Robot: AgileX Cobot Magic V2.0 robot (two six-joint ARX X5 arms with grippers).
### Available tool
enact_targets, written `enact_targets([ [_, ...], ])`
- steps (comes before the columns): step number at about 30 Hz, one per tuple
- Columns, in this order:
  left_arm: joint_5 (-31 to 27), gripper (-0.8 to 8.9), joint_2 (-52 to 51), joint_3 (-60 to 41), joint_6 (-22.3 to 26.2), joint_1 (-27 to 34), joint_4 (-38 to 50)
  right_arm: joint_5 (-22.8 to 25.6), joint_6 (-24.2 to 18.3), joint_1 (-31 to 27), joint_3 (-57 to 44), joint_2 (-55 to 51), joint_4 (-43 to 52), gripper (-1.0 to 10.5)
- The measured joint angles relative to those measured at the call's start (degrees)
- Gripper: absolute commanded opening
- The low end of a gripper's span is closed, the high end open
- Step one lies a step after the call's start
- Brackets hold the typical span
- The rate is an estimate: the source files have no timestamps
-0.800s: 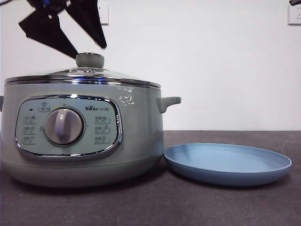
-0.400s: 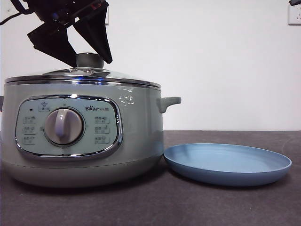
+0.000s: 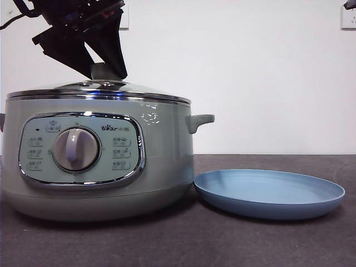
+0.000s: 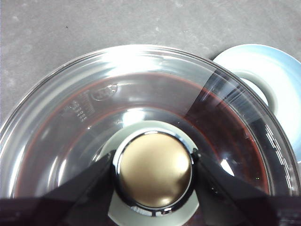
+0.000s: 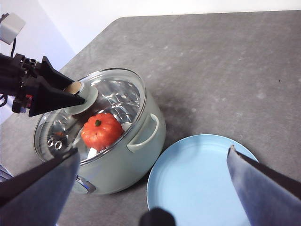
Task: Take the pumpkin out from the steamer,put the pumpkin in the blue plate,close the lid
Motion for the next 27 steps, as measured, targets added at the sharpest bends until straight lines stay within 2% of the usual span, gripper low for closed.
enact_targets([
  [7,-1.36,-0.09,-2.56,-0.15,0.07,-0.24,-0.87,-0.44,-0.07,1.14,0.0,0.26,0.28,5.3],
  [13,-5.95,-0.09,-12.26,-0.17,0.57,-0.24,-1.22,0.07,-0.07,4.66,0.0,3.3,0.74,5.4],
  [18,-11.26,-0.09,-21.11,-0.07,0.59,-0.24,-2.84,4.33,-0.07,10.95,0.04,7.61,3.41,5.5],
  [21,-15.1,-0.09,-26.32,-0.07,0.59,-0.24,-4.94,8.22,-0.07,15.34,1.44,11.43,3.76,6.5],
  [24,-18.49,-0.09,-31.21,-0.07,0.59,-0.24,-6.62,12.37,-0.15,19.96,4.92,16.41,3.65,6.7],
  [27,-21.79,-0.09,-35.19,-0.07,0.59,-0.24,-8.31,13.73,-0.74,24.5,10.27,22.27,2.75,6.7],
])
